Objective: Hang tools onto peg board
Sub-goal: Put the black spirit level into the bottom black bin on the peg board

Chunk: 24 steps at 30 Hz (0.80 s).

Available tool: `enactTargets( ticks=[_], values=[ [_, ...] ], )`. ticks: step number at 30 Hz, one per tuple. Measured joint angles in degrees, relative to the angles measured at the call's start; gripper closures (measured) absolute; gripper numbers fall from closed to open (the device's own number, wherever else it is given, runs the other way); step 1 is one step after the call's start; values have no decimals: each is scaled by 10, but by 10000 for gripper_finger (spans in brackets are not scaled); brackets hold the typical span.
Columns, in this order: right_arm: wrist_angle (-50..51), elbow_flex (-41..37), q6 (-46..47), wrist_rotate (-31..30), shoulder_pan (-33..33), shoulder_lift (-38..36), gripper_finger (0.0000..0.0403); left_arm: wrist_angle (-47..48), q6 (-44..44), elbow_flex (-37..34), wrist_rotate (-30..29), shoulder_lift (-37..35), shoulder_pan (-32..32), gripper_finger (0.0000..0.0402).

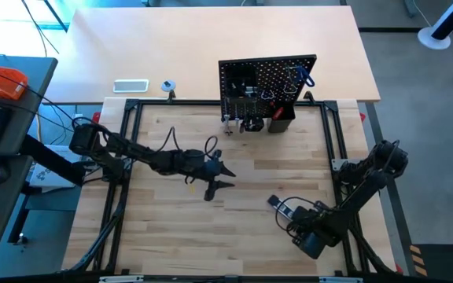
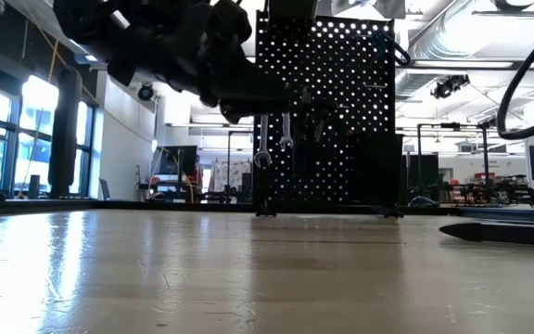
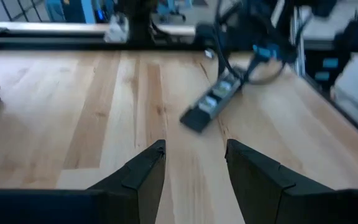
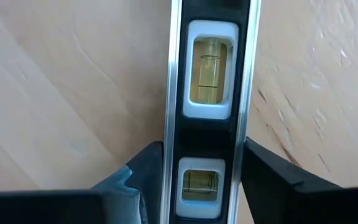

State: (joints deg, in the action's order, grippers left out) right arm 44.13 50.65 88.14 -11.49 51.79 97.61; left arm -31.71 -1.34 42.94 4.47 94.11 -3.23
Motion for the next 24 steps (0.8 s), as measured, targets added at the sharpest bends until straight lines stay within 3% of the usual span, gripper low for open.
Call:
enactTargets(
  ticks=[6, 13, 20, 24],
  values=[
    [16, 18, -17, -36, 0, 4, 239, -63, -39, 0, 15, 0, 14, 238],
    [115, 91, -38, -167, -1, 4, 240, -141, -99, 0, 44, 0, 21, 238],
    [207, 144, -33, -327, -20, 3, 240, -244, -160, 0, -24, 0, 6, 238],
    [209, 160, -86, -385, -61, 3, 240, -289, -161, 0, -53, 0, -4, 238]
  ],
)
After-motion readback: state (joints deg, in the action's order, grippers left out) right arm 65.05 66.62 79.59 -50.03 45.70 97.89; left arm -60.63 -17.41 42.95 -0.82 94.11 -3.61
